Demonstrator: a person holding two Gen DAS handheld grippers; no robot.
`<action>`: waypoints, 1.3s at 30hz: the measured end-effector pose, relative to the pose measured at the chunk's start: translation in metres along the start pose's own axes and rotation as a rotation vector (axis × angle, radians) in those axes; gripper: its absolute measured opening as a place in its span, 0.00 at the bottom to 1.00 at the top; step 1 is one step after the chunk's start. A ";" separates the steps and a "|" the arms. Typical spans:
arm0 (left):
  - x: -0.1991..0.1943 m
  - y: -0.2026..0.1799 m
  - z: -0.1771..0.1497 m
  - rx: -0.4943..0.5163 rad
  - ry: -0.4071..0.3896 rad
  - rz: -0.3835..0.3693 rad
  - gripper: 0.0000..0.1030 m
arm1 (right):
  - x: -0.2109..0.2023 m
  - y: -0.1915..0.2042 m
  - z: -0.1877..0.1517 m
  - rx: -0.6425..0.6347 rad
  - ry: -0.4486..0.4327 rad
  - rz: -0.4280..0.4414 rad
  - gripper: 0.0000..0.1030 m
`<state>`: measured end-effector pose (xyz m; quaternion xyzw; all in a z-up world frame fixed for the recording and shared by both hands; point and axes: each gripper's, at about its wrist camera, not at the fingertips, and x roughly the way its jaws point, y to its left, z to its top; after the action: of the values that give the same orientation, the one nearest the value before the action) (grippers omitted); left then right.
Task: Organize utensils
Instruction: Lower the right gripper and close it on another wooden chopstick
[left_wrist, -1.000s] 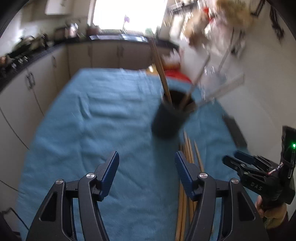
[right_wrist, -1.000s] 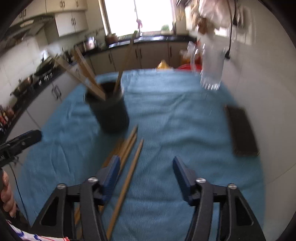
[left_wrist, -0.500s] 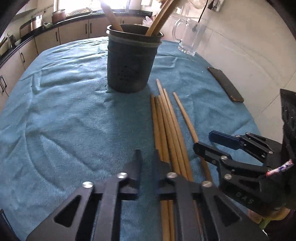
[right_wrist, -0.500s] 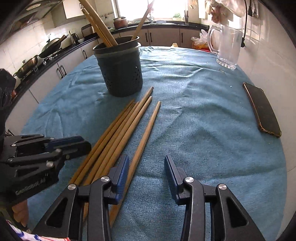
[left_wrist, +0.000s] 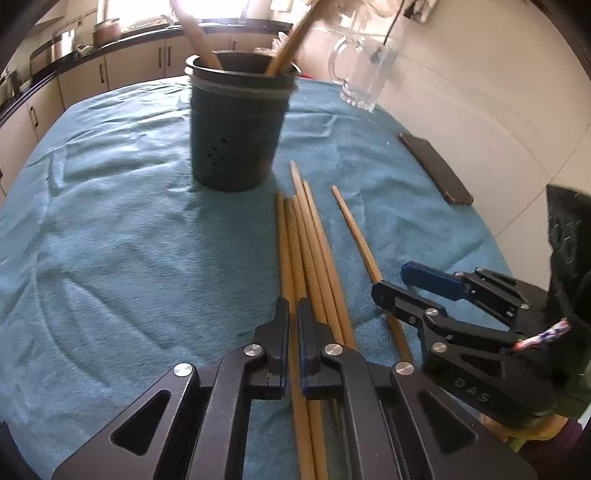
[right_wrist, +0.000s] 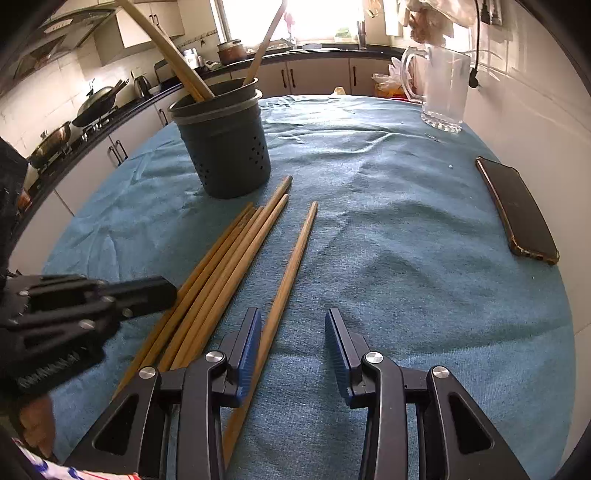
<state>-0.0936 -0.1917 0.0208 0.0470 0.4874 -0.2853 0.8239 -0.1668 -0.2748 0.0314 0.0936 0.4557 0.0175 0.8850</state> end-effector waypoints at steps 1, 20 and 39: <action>0.001 -0.001 0.000 0.004 -0.008 0.004 0.04 | -0.001 -0.001 0.000 0.003 -0.001 0.001 0.38; 0.015 -0.011 0.017 0.045 -0.009 0.077 0.04 | -0.004 -0.007 -0.005 0.018 -0.026 0.011 0.38; -0.025 0.046 -0.022 -0.076 0.043 0.119 0.04 | -0.024 -0.034 -0.023 0.080 0.032 -0.020 0.08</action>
<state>-0.0963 -0.1350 0.0205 0.0506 0.5117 -0.2158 0.8301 -0.2015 -0.3079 0.0312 0.1240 0.4712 -0.0083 0.8732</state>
